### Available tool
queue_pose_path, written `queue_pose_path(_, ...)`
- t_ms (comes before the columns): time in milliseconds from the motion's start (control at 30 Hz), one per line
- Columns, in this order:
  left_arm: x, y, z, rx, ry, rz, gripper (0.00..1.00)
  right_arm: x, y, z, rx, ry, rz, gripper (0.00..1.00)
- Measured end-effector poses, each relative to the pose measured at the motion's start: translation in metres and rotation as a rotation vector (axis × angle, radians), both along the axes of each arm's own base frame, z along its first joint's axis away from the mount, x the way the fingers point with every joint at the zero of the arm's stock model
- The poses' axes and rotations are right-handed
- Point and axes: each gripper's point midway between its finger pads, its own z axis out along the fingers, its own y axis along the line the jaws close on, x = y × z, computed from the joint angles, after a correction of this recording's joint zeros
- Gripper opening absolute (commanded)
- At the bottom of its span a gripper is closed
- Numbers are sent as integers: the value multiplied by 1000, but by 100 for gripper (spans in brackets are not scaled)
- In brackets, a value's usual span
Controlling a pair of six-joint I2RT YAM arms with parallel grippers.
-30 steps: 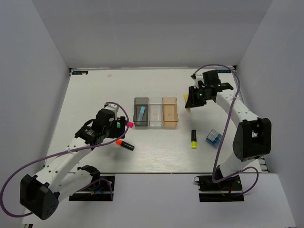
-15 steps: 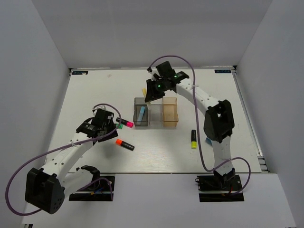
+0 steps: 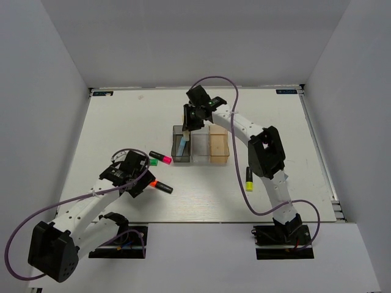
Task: Sort the stationery into containers
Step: Place the pen in the storage box.
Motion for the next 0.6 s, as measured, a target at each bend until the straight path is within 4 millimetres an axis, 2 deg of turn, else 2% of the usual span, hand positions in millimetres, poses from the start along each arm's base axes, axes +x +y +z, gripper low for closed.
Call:
queue_pose_path(33, -1, -1, -3, -3, 10, 6, 71, 1, 0, -3, -2, 5, -4, 6)
queue_pose_path(67, -2, -3, -6, -8, 16, 8, 71, 1, 1, -6, -4, 9, -4, 18)
queue_pose_path(167, -2, -8, -11, -20, 25, 24, 71, -3, 4, -13, -10, 25, 5, 39)
queue_pose_path(267, 3, -13, -14, -34, 22, 39, 71, -10, 9, -13, -1, 37, 34, 54)
queue_pose_path(433, 6, -18, -21, -34, 33, 62, 69, -17, 15, -9, 17, 38, 83, 55)
queue_pose_path(600, 9, -20, -26, -32, 42, 94, 67, -22, 9, 12, 22, -1, 123, 52)
